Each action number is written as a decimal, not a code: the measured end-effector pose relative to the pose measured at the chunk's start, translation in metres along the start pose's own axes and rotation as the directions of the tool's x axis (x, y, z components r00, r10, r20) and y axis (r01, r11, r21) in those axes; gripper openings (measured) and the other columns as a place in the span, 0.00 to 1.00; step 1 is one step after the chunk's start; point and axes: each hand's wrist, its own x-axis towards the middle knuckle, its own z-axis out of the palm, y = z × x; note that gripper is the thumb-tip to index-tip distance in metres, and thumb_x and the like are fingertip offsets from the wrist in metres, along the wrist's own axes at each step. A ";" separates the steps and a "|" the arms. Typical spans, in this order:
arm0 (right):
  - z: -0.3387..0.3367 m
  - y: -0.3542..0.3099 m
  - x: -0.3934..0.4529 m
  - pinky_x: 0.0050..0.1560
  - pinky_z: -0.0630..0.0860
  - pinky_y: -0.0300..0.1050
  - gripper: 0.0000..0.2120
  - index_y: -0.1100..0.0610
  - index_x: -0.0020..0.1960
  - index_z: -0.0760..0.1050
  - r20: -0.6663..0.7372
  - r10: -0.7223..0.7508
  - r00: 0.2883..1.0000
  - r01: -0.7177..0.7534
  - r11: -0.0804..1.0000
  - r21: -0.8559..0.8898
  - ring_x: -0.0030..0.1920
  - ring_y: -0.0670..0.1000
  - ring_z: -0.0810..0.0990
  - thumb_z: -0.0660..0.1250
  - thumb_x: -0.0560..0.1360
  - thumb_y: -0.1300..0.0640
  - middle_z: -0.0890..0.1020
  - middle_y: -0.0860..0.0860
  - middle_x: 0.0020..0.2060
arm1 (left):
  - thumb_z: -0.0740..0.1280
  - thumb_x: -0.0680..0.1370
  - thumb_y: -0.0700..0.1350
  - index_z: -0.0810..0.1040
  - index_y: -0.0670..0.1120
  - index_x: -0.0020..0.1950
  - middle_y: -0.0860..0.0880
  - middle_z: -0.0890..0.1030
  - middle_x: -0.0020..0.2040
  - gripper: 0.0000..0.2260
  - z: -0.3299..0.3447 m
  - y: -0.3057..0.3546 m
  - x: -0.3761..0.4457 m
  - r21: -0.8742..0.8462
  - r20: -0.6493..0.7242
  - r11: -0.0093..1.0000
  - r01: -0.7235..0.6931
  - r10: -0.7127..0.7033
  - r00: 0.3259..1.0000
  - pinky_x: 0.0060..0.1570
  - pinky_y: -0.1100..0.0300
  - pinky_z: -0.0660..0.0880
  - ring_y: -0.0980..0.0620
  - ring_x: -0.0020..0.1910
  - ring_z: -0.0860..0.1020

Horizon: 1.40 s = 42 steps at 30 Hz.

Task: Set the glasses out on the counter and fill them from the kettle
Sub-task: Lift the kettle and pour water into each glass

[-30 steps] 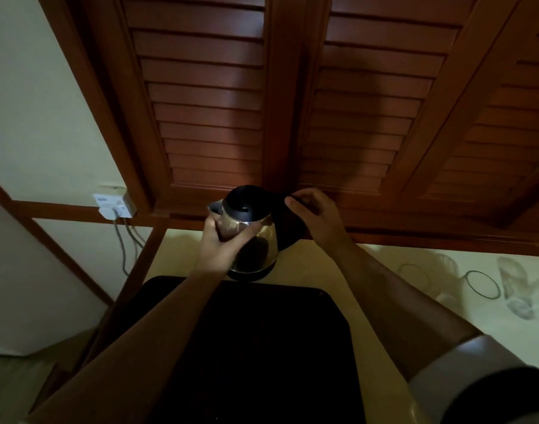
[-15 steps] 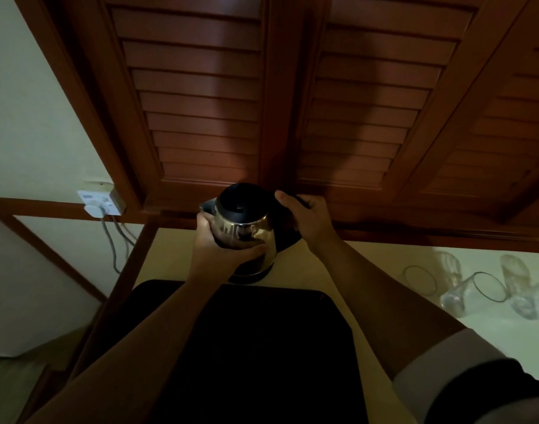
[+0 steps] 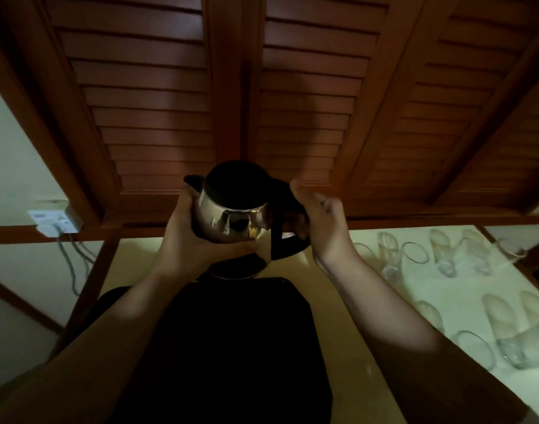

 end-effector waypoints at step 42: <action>-0.307 -0.100 -0.249 0.23 0.65 0.41 0.27 0.58 0.31 0.69 0.205 0.524 0.827 -0.490 0.849 -0.195 0.16 0.49 0.62 0.63 0.76 0.36 0.62 0.51 0.18 | 0.83 0.64 0.41 0.69 0.41 0.72 0.44 0.84 0.63 0.39 0.301 0.064 -0.232 -0.390 0.283 0.878 0.278 -0.174 0.943 0.54 0.58 0.83 0.48 0.62 0.86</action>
